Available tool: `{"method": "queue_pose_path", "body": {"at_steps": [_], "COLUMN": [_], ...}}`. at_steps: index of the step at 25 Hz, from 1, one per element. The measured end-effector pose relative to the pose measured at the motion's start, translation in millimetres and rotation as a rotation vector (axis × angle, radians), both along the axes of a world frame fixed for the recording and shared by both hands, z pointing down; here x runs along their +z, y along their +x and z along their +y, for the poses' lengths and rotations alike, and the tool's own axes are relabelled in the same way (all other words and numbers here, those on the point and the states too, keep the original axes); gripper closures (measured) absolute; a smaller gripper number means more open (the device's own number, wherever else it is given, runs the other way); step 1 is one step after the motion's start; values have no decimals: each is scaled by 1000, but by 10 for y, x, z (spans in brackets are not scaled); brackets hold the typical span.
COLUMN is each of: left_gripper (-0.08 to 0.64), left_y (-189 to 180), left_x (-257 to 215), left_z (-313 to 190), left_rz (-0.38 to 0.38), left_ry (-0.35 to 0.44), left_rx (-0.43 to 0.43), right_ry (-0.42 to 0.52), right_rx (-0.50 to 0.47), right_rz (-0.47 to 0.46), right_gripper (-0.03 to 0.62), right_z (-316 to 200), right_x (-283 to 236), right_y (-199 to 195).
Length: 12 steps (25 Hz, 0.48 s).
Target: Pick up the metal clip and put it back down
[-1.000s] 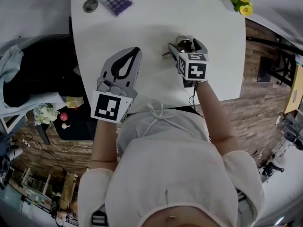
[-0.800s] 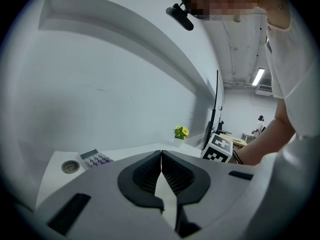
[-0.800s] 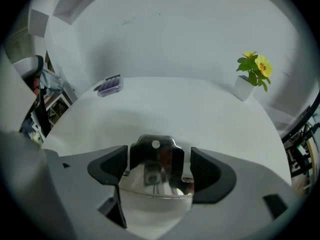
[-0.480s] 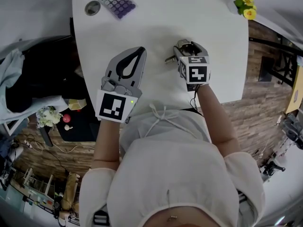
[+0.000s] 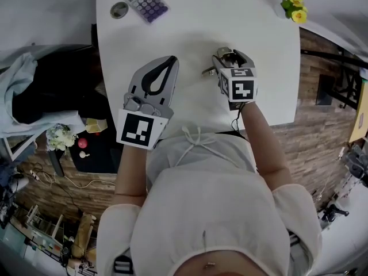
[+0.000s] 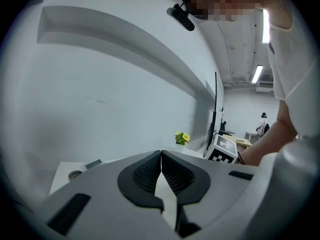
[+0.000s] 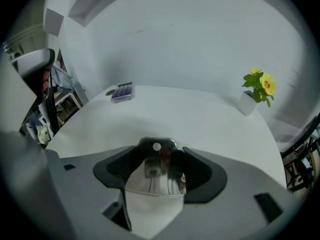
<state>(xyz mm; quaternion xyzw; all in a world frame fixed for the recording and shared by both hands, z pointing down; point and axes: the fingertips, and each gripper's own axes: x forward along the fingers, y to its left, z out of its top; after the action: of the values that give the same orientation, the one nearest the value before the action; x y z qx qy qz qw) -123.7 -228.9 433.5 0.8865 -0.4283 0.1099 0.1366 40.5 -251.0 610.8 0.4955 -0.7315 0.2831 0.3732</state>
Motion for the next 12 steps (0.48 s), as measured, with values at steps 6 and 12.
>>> {"method": "queue_pose_path", "body": {"at_steps": [6,12], "left_gripper": [541,540], "left_y": [89,172], "left_x": [-285,-608], "left_z": [133,261], "left_rz": [-13,-30], "left_ry": [61,127], "left_rx": [-3,-27], "right_ry": [186,347], "right_rx": [-41,-69], "right_rz": [-31,-88], "right_gripper": [287,287], "right_z": [-62,-46], "right_x": [-525,-1150], "right_y": [33,144]}}
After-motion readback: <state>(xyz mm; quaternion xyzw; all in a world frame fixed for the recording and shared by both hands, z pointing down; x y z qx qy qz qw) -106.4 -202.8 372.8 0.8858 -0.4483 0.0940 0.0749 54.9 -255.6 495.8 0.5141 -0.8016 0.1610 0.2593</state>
